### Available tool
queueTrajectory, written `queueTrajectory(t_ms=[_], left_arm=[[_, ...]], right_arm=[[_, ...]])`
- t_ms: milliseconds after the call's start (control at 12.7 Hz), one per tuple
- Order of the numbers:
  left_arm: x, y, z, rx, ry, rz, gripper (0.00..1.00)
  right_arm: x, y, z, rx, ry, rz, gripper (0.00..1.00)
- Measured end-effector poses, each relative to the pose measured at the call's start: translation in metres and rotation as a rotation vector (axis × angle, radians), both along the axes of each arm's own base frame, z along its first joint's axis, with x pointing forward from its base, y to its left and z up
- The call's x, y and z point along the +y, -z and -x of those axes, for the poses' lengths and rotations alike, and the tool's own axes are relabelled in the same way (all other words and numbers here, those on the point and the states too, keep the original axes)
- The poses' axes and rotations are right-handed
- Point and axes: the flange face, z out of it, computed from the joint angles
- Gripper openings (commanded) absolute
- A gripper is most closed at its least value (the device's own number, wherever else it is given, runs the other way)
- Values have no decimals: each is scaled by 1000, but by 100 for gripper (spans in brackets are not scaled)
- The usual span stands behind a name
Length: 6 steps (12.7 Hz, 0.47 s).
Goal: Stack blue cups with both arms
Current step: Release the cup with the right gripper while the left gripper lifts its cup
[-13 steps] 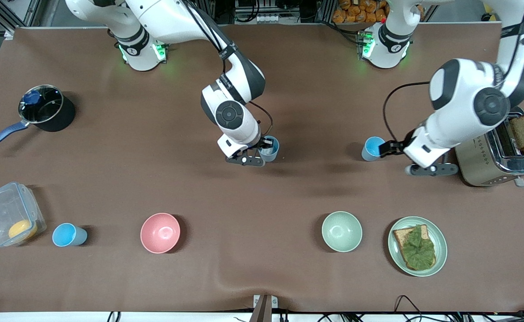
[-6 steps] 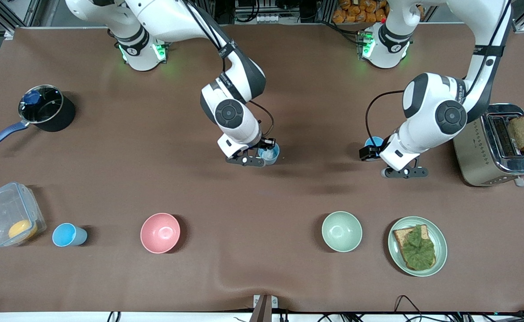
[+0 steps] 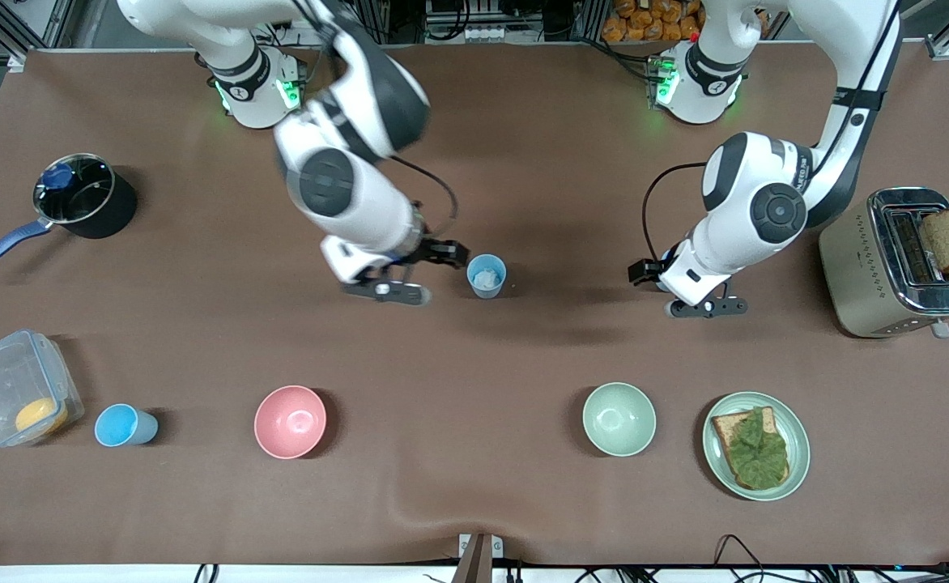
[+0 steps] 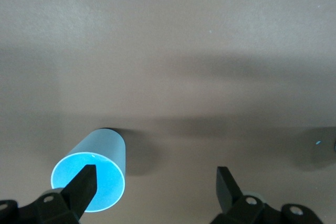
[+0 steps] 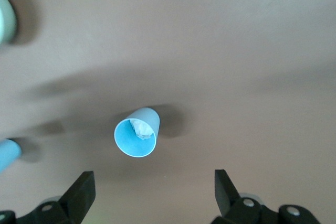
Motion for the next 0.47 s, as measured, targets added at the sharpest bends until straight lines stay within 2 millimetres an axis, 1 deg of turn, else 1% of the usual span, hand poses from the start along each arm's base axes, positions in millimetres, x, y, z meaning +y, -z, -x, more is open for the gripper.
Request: queueTrajectory(t_ms=[79,237,395,474], left_arm=[[1,10,4,-2,-2,-1,100],[2,34,20,-2,1,-4,100],[-4,51,38,12,18,-8,100],[-7,56,45,16,28,-8,100]], right_arm=[[-23,-22,-8,-8,25,-3,100],[-69,-53,-21,-43,47,42,100],[-103,-73,-25,-68,6,104,100],[-118,-81,-26,-70,-16,121,100]])
